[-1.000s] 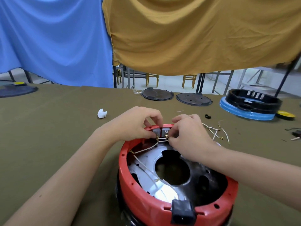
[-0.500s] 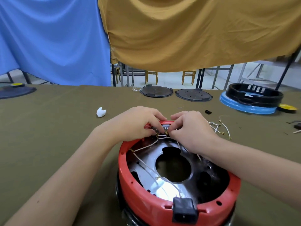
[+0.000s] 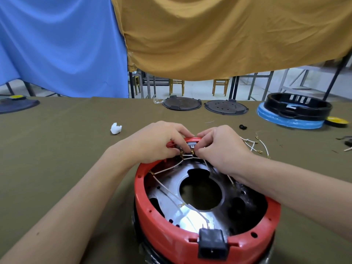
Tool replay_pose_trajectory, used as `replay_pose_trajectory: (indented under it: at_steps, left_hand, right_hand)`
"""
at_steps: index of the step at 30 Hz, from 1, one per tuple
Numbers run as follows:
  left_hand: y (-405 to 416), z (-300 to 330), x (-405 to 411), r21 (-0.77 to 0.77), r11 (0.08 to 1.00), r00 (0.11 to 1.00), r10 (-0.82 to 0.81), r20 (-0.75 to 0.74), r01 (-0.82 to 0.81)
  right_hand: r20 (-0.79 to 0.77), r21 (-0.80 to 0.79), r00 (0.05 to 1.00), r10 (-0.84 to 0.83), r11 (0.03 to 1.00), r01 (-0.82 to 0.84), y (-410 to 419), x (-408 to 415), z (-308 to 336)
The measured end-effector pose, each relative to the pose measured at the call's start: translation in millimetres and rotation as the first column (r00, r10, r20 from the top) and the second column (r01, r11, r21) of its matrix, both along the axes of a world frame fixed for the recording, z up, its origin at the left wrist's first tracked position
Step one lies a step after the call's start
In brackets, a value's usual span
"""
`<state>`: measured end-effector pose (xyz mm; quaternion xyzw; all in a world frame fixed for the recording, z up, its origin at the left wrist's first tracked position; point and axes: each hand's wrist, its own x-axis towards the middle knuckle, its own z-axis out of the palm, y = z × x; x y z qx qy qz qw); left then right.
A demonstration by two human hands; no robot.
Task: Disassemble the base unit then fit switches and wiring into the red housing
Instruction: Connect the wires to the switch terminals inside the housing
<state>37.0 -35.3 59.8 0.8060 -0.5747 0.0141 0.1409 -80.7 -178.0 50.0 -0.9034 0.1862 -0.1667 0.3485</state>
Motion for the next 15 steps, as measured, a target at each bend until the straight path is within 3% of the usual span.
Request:
replay_pose_trajectory:
  at_steps: [9, 15]
  left_hand:
    - [-0.5, -1.2, 1.3, -0.008, 1.000, 1.000, -0.024, -0.004, 0.024]
    - [0.0, -1.5, 0.6, -0.026, 1.000, 1.000, -0.012, -0.026, 0.011]
  right_hand:
    - [0.011, 0.044, 1.000, -0.005, 0.999, 0.005, 0.3, -0.3, 0.6]
    - [-0.012, -0.027, 1.000, -0.017, 1.000, 0.016, 2.4, -0.1, 2.2]
